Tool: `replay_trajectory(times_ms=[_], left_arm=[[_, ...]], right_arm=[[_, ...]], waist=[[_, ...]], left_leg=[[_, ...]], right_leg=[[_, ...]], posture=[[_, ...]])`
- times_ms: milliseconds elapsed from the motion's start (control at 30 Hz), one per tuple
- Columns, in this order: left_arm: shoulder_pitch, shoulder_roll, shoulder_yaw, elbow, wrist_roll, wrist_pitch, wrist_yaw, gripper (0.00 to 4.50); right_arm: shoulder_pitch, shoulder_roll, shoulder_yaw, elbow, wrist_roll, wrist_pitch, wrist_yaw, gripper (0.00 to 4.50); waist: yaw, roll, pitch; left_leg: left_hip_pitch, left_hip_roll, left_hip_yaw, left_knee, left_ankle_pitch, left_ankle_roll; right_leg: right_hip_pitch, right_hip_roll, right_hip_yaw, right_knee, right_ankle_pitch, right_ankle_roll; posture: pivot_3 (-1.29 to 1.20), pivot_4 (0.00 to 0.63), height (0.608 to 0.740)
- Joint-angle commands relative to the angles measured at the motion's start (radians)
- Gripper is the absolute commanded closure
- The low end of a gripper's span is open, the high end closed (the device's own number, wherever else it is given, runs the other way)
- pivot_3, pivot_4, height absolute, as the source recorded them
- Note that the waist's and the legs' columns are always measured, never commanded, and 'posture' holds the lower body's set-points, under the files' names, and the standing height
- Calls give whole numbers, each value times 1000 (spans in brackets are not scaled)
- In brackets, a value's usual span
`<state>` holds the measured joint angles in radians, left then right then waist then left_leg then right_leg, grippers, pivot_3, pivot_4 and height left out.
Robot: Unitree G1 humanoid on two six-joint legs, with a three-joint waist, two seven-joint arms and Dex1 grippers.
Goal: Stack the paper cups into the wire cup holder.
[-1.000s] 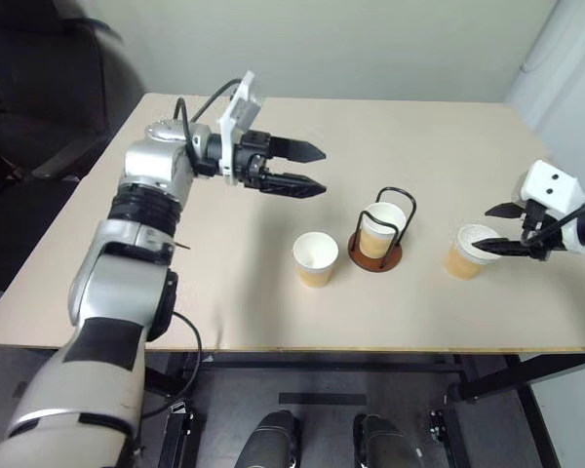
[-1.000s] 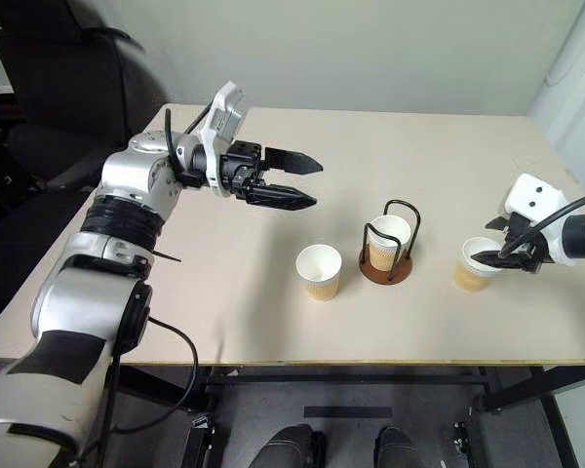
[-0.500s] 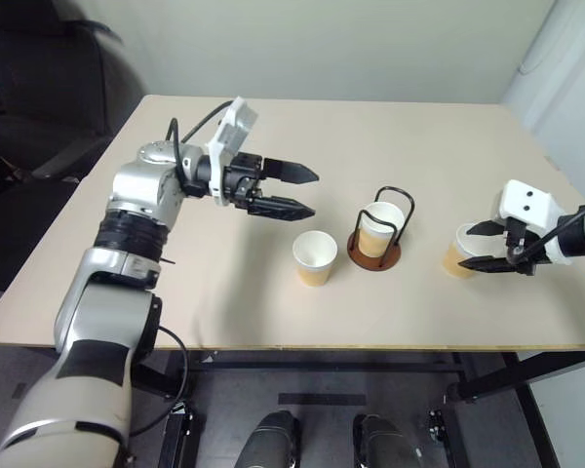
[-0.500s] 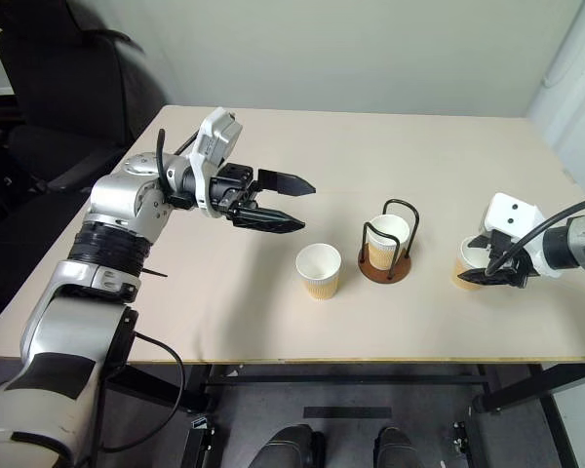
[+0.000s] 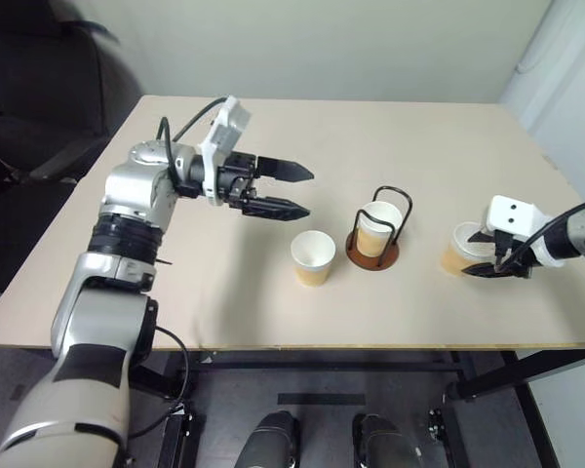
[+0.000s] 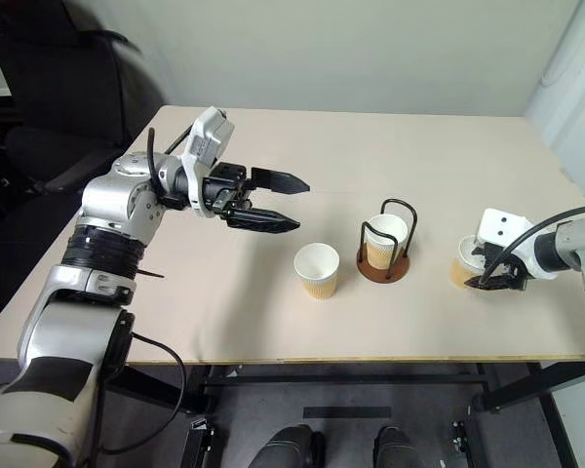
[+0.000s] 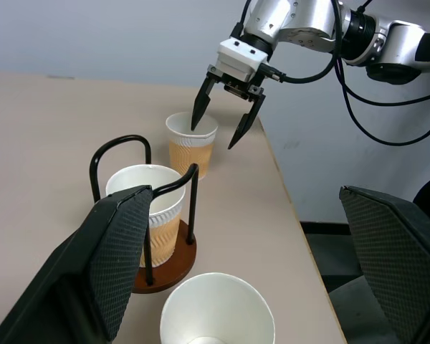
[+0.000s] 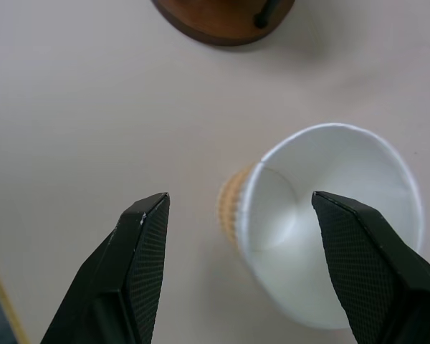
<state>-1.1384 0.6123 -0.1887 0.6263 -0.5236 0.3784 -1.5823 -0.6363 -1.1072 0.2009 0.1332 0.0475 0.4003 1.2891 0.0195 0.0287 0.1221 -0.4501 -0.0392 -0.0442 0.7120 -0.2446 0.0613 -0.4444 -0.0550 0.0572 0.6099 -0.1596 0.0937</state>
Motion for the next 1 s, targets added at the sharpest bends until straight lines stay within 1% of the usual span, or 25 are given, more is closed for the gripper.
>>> replay_trajectory(times_ms=[33,133,267,500,667,767,833,1000], left_arm=[[7,24,27,-26,1,-55,-32,0],[2,42,9,4,5,-97,-32,0],[-9,63,-13,47,10,-140,-32,0],[-55,81,-38,142,7,-190,-32,0],[-86,69,-42,191,0,-216,-32,0],[-112,53,-39,228,14,-225,-32,0],[-122,52,-56,231,0,-218,-32,0],[-144,40,-68,256,-5,-250,-32,0]], right_arm=[[-40,13,11,14,-30,-16,15,1893],[-63,22,20,12,-38,-14,42,2927],[-83,20,26,3,-46,-11,77,4414],[-99,-9,7,-75,-17,49,162,4465],[-133,-22,-9,-121,-5,84,179,4465],[-185,-24,-21,-136,7,109,181,4465],[-230,-27,-30,-143,14,120,182,4465],[-392,-9,-43,-202,67,208,199,4465]], waist=[[0,0,0],[0,0,0],[0,0,0],[0,0,0],[-1,0,0],[-1,0,0],[-1,0,0],[-5,0,0]], left_leg=[[0,0,0,-1,0,0],[-1,0,0,-3,1,-1],[-1,0,-1,-8,2,-3],[-2,0,-2,-12,2,-4],[-2,0,-2,-13,2,-5],[-2,0,-2,-13,2,-5],[-2,0,-2,-13,2,-5],[-3,0,-2,-13,2,-5]], right_leg=[[0,0,0,0,0,0],[-3,0,0,0,1,-1],[-4,0,0,-1,1,-2],[-6,0,0,-1,0,-4],[-6,0,-1,-2,-1,-5],[-7,0,0,-2,-1,-6],[-7,0,-1,-1,-2,-7],[-9,0,0,-1,-4,-10]], posture=[[0,150,740],[0,150,740],[0,150,740],[0,150,740],[0,150,740],[0,150,740],[0,150,740],[0,150,740]])
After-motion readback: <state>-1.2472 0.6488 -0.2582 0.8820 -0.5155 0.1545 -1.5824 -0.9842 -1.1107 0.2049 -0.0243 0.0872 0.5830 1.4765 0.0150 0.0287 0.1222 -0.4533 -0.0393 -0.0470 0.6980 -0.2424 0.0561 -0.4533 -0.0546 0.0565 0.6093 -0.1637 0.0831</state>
